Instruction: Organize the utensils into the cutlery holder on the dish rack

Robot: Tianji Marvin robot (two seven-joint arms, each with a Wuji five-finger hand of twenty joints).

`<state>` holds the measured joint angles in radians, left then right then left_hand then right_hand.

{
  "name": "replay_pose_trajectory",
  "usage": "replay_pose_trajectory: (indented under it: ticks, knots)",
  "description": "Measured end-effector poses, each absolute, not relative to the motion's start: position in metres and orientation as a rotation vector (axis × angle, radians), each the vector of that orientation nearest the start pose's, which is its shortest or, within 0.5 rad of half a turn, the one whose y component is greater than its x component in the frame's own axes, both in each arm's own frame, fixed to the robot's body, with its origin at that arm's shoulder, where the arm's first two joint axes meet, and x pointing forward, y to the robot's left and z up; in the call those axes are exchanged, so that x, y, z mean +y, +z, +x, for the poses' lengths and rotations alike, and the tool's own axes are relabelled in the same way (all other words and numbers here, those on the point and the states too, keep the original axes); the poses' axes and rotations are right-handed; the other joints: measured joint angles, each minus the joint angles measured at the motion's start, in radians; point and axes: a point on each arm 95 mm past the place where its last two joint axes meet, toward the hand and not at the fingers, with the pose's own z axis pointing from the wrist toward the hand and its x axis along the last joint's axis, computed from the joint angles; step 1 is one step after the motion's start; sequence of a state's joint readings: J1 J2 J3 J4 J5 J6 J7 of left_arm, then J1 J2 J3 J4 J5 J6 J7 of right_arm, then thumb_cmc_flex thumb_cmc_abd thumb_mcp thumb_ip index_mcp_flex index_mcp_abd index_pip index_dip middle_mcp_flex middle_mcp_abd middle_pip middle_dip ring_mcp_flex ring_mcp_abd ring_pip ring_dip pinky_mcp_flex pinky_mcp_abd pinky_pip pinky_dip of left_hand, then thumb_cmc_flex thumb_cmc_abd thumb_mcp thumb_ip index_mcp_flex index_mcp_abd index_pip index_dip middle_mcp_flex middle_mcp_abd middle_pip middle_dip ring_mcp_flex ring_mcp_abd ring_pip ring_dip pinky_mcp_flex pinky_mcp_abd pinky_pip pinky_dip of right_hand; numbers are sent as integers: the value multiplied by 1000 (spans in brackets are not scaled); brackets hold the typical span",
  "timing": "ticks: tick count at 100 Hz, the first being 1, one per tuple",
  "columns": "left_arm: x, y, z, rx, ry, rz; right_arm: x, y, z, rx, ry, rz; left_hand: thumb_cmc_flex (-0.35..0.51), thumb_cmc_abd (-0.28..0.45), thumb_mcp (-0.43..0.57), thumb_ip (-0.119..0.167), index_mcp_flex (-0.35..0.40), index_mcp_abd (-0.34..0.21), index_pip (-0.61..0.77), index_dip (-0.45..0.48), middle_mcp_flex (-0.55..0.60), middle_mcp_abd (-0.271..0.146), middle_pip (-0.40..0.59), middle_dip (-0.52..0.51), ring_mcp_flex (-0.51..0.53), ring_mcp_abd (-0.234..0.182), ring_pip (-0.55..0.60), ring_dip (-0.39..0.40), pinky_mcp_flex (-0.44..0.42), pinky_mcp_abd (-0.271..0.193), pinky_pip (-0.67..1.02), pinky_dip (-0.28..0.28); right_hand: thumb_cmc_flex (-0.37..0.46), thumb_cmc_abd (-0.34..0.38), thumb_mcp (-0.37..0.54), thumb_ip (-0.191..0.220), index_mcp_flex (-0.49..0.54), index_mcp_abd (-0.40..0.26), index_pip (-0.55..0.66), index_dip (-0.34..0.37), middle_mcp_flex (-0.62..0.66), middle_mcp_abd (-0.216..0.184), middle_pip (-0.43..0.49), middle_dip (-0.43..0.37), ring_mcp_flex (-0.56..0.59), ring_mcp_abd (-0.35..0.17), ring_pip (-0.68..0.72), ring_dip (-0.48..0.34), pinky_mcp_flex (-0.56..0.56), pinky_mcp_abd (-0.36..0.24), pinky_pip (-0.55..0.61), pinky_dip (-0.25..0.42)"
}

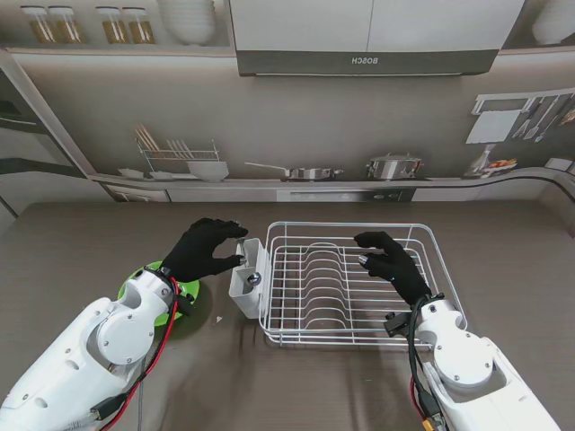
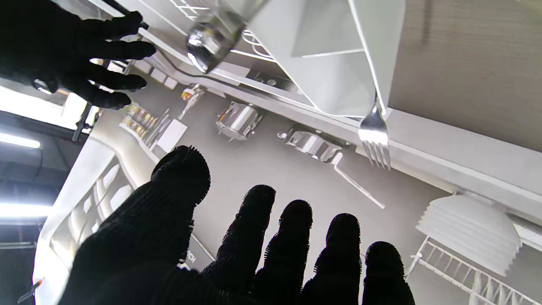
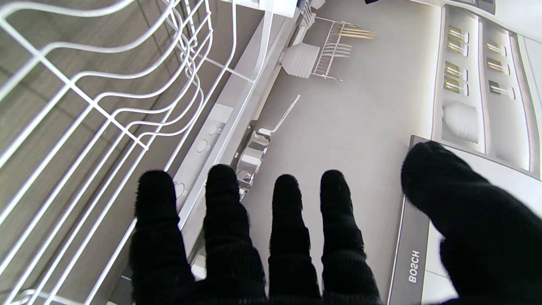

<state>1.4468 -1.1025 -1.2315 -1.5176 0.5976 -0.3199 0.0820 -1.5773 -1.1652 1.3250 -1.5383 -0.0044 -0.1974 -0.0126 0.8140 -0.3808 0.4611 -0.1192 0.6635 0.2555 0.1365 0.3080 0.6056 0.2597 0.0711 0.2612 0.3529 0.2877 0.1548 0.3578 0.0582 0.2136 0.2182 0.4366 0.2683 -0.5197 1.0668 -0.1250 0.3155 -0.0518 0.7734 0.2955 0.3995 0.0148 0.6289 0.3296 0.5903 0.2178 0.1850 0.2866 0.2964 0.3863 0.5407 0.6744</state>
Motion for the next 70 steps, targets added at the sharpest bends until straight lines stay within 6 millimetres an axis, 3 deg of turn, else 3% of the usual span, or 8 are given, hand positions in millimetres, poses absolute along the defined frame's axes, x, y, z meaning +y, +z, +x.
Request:
replay_pose_trajectory:
  ticks: [28, 41, 70]
  knots:
    - [-9, -294, 409, 1184, -2150, -1340, -24, -316, 409, -794, -2361, -2052, -34, 0, -41, 4, -11, 4, -4, 0, 0, 0, 14, -1, 0, 5, 0, 0, 0, 0, -11, 17, 0, -51, 0, 0, 0, -23, 0, 0, -1, -5, 0, 0, 0, 0, -1, 0, 0, 0, -1, 0]
    - [-15, -301, 399, 1158, -2192, -1370, -26, -315, 409, -827, -2379, -2031, -35, 0, -52, 4, -11, 4, -4, 0, 0, 0, 14, -1, 0, 5, -1, 0, 0, 0, -11, 17, 14, -113, -1, 0, 0, -42, 0, 0, -2, -18, 0, 0, 0, 0, -1, 0, 0, 0, -1, 0]
    - [-21, -303, 391, 1112, -2248, -1407, -28, -313, 408, -888, -2399, -1999, -35, 0, -64, 4, -11, 10, -4, 0, 0, 0, 14, -1, 0, 6, -1, 0, 0, 0, -23, 20, 27, -173, -1, 0, 0, -50, 0, 0, -2, -31, 0, 0, 0, -3, -1, 0, -1, -2, -2, 0]
